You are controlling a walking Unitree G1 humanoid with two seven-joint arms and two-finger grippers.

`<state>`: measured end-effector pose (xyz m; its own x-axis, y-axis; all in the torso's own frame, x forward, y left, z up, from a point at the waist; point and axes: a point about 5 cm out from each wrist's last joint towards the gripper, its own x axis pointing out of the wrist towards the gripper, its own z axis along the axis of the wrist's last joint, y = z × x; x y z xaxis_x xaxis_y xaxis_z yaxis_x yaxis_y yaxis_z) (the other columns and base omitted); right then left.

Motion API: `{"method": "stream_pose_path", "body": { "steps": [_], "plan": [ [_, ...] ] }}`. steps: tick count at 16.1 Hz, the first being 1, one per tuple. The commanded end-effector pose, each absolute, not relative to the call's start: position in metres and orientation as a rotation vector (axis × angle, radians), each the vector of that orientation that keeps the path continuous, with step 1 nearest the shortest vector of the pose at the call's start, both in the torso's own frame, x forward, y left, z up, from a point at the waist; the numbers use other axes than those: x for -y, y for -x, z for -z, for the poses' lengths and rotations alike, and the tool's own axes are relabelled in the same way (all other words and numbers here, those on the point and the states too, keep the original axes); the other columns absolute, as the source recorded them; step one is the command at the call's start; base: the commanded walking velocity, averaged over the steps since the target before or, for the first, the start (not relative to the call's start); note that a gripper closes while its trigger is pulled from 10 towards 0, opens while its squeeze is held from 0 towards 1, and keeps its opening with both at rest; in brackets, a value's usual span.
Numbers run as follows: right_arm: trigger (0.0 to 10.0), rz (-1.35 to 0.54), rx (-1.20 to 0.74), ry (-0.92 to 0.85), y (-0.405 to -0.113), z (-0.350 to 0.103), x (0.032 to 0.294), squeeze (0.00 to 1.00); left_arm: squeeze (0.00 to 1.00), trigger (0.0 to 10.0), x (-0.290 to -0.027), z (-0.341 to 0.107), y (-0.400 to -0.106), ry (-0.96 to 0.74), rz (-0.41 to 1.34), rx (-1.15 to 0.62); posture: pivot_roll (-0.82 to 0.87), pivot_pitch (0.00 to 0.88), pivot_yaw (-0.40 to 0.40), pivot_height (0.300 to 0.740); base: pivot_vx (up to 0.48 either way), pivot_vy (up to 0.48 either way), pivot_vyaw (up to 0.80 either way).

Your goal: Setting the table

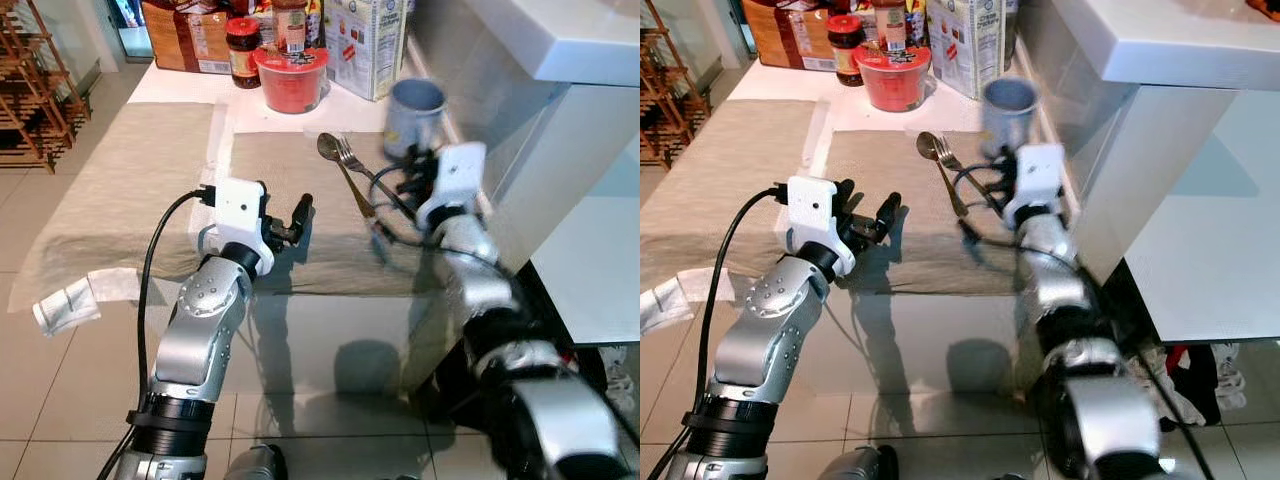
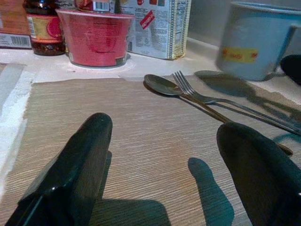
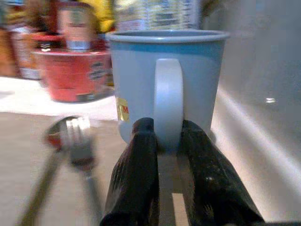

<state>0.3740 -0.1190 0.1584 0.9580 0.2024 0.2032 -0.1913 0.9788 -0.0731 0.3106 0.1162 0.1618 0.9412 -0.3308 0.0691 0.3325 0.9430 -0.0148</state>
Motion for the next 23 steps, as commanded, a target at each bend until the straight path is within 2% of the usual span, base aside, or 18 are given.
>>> {"method": "stream_pose_path", "body": {
  "steps": [1,3,6,10,13,15,19,23],
  "plan": [
    [0.0,-0.239,0.266,0.053,-0.372,-0.169,0.113,0.0,0.0,10.0,-0.112,-0.163,-0.312,0.018,0.344,0.075,0.06,0.036,0.008,0.74,0.0,0.0,0.0],
    [0.0,-0.322,0.299,0.044,-0.362,-0.17,0.098,0.0,0.0,10.0,-0.111,-0.162,-0.313,0.014,0.337,0.077,0.05,0.031,0.001,0.74,0.0,0.0,0.0],
    [0.0,-0.354,0.359,0.043,-0.347,-0.178,0.094,0.0,0.0,10.0,-0.112,-0.162,-0.314,0.02,0.321,0.084,0.05,0.027,-0.01,0.74,0.0,0.0,0.0],
    [0.0,-0.276,0.372,0.095,-0.314,-0.171,0.117,0.0,0.0,10.0,-0.12,-0.157,-0.312,0.009,0.283,0.086,0.03,0.021,-0.014,0.74,0.0,0.0,0.0],
    [0.0,-0.187,0.314,0.096,-0.287,-0.158,0.137,0.0,0.0,10.0,-0.15,-0.154,-0.309,-0.031,0.188,0.094,0.02,0.021,-0.01,0.74,0.0,0.0,0.0],
    [0.0,-0.179,0.267,0.13,-0.266,-0.144,0.14,0.0,0.0,10.0,-0.166,-0.153,-0.306,-0.05,0.151,0.091,0.01,0.022,-0.008,0.74,0.0,0.0,0.0],
    [0.0,-0.15,0.219,0.131,-0.25,-0.135,0.145,0.0,0.0,10.0,-0.163,-0.155,-0.299,-0.058,0.199,0.1,0.01,0.019,-0.009,0.74,0.0,0.0,0.0],
    [0.0,-0.137,0.194,0.12,-0.25,-0.133,0.145,0.0,0.0,10.0,-0.155,-0.154,-0.299,-0.03,0.244,0.09,0.01,0.015,-0.013,0.74,0.0,0.0,0.0]
  ]
}}
